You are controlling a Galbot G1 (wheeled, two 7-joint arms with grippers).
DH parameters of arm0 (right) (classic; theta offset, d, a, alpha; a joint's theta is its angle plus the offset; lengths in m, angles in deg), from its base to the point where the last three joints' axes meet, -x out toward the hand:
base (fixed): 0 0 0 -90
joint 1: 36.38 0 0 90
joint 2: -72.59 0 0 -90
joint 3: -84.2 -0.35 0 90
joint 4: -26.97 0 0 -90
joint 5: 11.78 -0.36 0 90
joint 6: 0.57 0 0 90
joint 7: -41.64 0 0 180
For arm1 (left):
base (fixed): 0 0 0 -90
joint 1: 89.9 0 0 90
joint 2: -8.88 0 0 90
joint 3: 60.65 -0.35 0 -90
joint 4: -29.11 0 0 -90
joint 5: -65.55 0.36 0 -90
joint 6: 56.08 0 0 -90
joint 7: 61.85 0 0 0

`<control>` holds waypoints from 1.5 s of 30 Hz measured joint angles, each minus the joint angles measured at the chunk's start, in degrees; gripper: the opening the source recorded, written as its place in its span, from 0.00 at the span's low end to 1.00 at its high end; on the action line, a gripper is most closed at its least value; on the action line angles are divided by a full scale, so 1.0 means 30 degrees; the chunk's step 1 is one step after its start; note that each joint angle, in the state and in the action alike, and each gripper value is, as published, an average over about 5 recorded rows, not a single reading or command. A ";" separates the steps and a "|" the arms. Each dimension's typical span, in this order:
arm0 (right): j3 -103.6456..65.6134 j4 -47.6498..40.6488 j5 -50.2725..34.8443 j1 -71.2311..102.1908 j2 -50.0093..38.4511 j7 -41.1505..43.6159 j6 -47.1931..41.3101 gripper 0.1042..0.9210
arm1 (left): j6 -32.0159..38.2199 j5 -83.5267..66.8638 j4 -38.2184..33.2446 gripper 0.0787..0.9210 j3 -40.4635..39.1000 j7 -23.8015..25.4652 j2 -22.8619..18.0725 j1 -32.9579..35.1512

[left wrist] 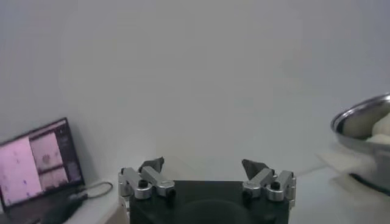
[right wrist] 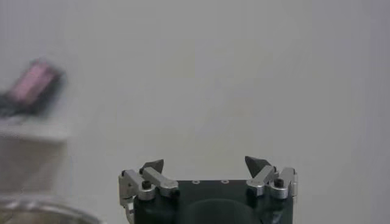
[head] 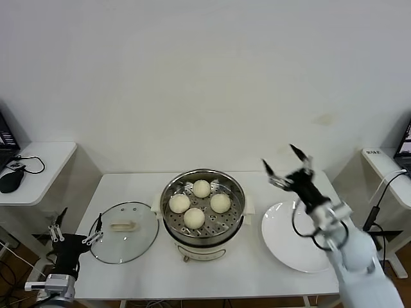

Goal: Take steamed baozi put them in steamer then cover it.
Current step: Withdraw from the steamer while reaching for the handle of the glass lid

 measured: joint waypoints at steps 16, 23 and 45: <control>-0.5827 0.2172 0.0635 0.6787 0.4860 -0.0845 0.0921 0.88 | 0.2755 1.4546 0.3569 0.88 -0.0138 -0.0459 0.1773 -0.0650; -0.6935 0.2926 0.0809 0.8009 0.5906 -0.0995 0.1036 0.88 | 0.3102 1.8077 0.5406 0.88 -0.1456 -0.0270 0.2306 -0.1931; -0.7886 0.4036 0.1480 0.9868 0.7641 -0.1186 0.1466 0.88 | 0.3550 2.0452 0.9871 0.88 -0.4550 -0.0139 0.2909 -0.6031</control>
